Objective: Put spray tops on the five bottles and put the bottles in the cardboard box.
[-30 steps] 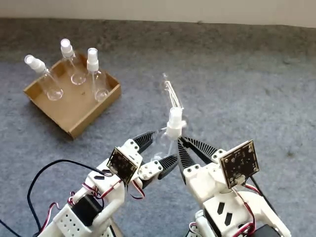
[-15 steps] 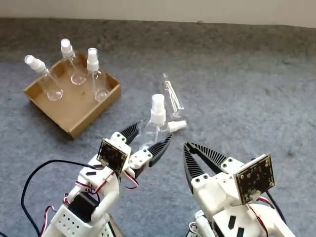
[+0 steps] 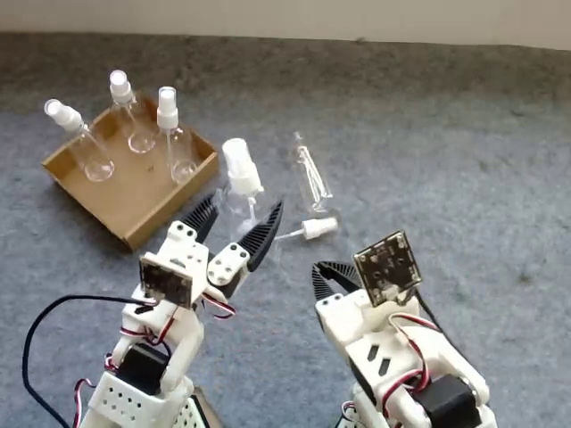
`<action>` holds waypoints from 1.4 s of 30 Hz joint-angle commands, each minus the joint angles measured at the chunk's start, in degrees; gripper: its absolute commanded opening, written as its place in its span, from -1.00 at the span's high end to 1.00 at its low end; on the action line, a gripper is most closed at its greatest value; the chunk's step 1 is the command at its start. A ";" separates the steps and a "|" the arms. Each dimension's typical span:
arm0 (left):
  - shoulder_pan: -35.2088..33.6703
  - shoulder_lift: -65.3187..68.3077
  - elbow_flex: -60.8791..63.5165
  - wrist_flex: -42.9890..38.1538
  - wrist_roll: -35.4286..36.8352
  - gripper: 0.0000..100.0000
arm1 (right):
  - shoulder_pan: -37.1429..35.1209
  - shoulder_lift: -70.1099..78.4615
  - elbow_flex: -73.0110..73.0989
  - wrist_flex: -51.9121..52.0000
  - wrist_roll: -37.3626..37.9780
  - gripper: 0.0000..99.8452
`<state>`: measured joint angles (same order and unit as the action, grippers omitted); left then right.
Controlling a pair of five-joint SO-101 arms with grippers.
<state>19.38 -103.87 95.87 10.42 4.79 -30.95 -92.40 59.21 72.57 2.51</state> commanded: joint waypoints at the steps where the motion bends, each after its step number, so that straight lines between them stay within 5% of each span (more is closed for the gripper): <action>1: -0.66 -0.48 0.48 -7.56 -0.35 0.77 | -0.57 -0.04 0.84 -4.26 0.00 0.98; 13: -0.66 -0.48 0.48 -18.02 -0.79 0.77 | -0.84 -0.04 12.00 -20.70 -0.35 0.98; 19: -0.40 -0.48 0.48 -21.10 -0.79 0.77 | -8.75 -0.04 18.95 -26.68 -0.09 0.98; 27: -0.13 -0.31 1.27 -20.75 -0.35 0.77 | -16.22 -0.04 23.25 -33.54 -0.09 0.98; 42: 6.46 -0.31 1.27 -9.93 -0.44 0.77 | -16.31 -3.21 27.82 -43.38 -0.53 0.98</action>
<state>23.96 -103.87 95.87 -1.71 4.53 -46.86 -92.48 87.52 30.90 2.51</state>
